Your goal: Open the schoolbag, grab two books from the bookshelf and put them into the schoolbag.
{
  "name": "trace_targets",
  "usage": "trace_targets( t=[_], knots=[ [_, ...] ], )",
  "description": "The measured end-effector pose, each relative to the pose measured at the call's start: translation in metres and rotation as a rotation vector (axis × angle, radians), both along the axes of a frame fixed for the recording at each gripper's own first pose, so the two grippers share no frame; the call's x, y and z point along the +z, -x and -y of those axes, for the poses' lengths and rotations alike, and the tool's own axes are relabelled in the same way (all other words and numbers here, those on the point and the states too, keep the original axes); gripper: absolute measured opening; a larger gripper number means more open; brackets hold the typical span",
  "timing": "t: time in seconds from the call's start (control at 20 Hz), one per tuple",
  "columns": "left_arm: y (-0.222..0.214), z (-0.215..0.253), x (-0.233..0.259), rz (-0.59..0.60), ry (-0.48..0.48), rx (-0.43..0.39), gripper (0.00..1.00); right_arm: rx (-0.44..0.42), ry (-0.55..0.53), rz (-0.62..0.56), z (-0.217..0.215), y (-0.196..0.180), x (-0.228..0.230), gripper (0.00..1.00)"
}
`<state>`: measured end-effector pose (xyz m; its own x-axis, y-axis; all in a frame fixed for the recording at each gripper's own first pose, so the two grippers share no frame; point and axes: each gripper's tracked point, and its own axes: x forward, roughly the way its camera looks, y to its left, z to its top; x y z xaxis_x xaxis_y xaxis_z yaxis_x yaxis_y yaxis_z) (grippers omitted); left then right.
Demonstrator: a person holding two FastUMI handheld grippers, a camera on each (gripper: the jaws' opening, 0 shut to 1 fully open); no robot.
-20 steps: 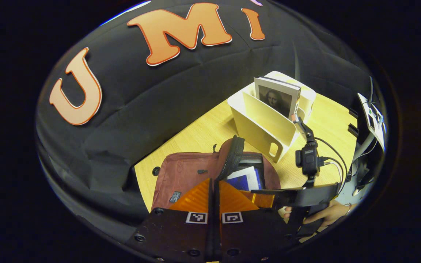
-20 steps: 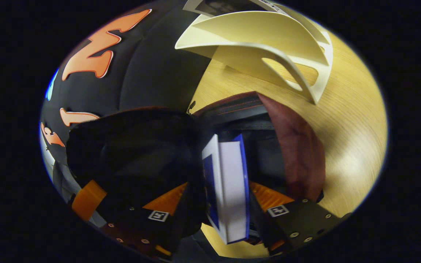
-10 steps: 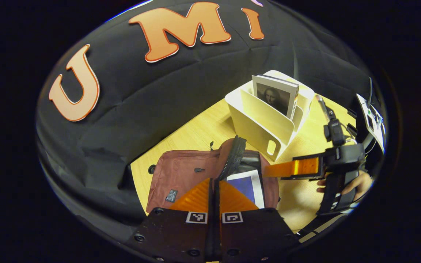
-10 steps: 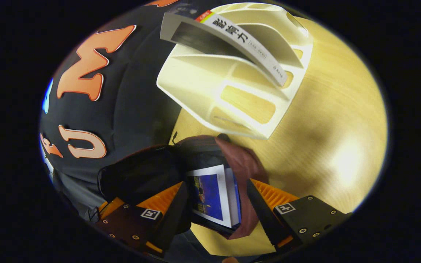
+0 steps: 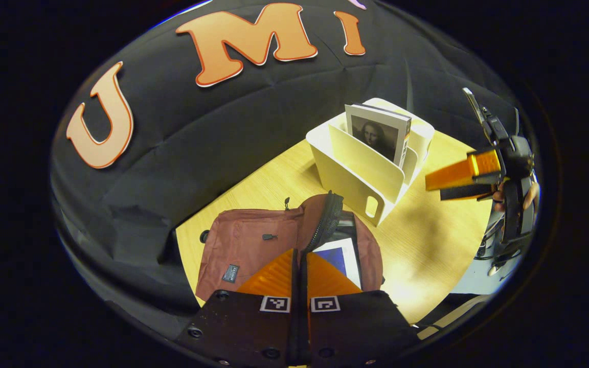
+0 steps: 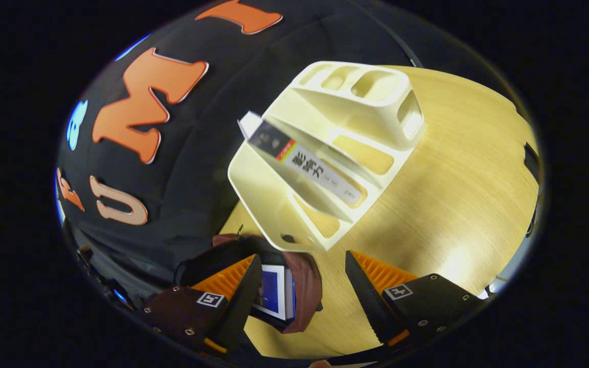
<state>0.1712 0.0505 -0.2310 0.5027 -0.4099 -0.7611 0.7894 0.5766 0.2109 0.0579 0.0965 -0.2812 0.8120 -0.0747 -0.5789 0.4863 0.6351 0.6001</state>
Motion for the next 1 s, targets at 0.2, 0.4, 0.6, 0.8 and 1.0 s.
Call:
trace_targets(
  t=[0.2, 0.4, 0.6, 0.8, 1.0],
  knots=[
    [-0.002, -0.008, 0.002, 0.022, -0.013, 0.005, 0.01, -0.006, 0.084, 0.002, 0.036, -0.003, 0.042, 0.97],
    [0.001, -0.008, -0.002, 0.008, 0.002, 0.018, 0.01, 0.075, 0.29, -0.048, 0.054, -0.019, 0.096, 0.97],
    [-0.001, -0.007, -0.004, -0.003, 0.012, 0.035, 0.01, 0.177, 0.498, -0.131, 0.058, -0.056, 0.137, 0.97],
    [-0.004, -0.01, -0.006, -0.015, 0.017, 0.057, 0.01, 0.287, 0.65, -0.243, 0.055, -0.105, 0.142, 0.97],
    [-0.006, -0.011, -0.007, -0.033, 0.027, 0.087, 0.01, 0.369, 0.684, -0.376, 0.058, -0.142, 0.103, 0.98]
  ],
)
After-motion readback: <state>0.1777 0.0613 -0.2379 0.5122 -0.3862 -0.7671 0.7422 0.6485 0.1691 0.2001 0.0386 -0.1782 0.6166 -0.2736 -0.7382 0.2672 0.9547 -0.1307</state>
